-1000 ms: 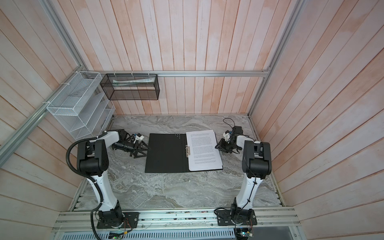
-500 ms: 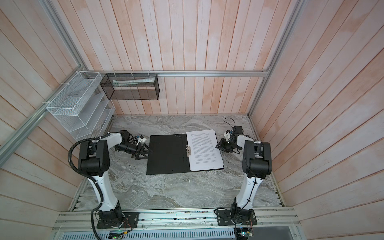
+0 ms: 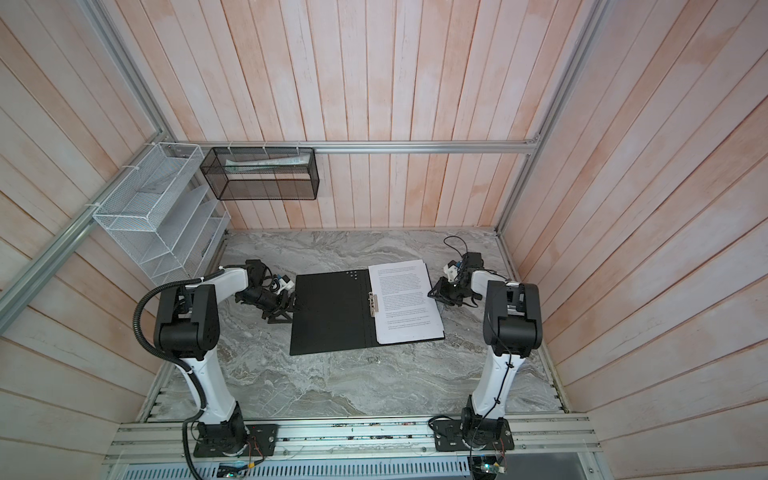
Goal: Put the files into the folder
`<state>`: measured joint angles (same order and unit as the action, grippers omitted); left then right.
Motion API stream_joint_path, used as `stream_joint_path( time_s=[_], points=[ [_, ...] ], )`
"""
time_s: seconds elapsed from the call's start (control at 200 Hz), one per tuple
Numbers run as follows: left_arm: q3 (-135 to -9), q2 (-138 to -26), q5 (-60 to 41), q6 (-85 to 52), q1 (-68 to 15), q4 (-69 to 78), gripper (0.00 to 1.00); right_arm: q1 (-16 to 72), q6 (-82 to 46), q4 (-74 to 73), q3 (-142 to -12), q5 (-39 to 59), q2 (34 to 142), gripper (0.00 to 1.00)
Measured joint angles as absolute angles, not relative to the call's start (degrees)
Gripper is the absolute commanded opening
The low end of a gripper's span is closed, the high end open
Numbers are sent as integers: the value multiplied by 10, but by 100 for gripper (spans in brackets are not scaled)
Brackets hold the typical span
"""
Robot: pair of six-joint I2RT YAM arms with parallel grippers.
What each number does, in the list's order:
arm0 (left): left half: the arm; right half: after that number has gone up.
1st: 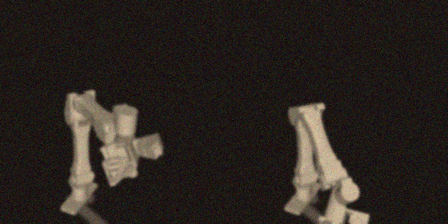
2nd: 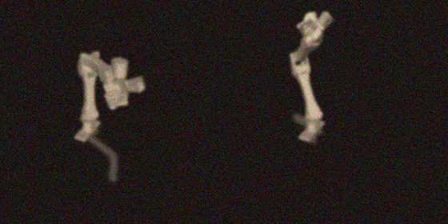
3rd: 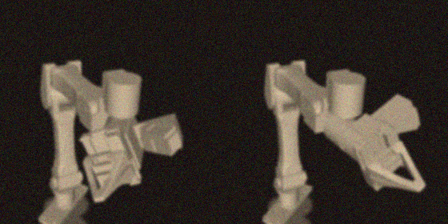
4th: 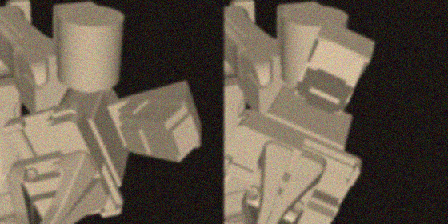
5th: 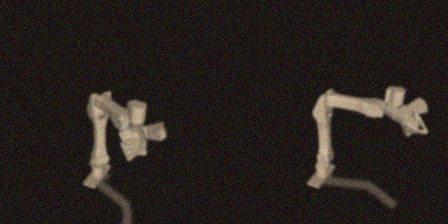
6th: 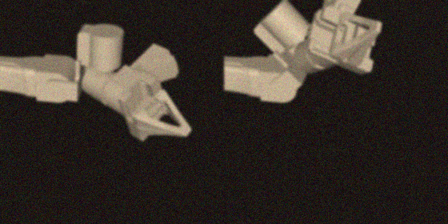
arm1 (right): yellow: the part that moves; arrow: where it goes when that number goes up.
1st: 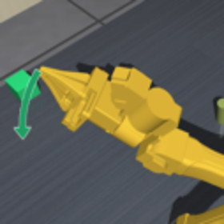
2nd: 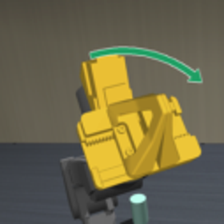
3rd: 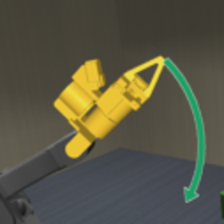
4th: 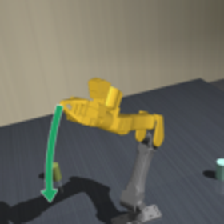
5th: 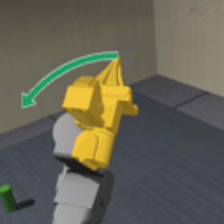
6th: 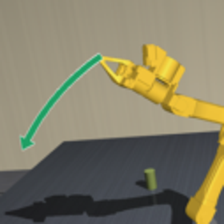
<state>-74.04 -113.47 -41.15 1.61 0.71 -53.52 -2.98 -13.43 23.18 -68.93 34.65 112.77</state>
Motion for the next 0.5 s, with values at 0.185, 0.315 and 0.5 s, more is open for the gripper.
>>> stream_joint_path(
  time_s=[0.185,0.315,0.5],
  points=[
    [-742,-1128,-374,10,-10,-536,86,-28,-134,234,-689,350,1129,32],
    [-743,-1119,-332,5,-32,-533,89,-28,-134,235,-690,350,1129,32],
    [-724,-1095,-275,-5,-55,-514,93,-27,-133,239,-691,353,1130,32]
  ],
)
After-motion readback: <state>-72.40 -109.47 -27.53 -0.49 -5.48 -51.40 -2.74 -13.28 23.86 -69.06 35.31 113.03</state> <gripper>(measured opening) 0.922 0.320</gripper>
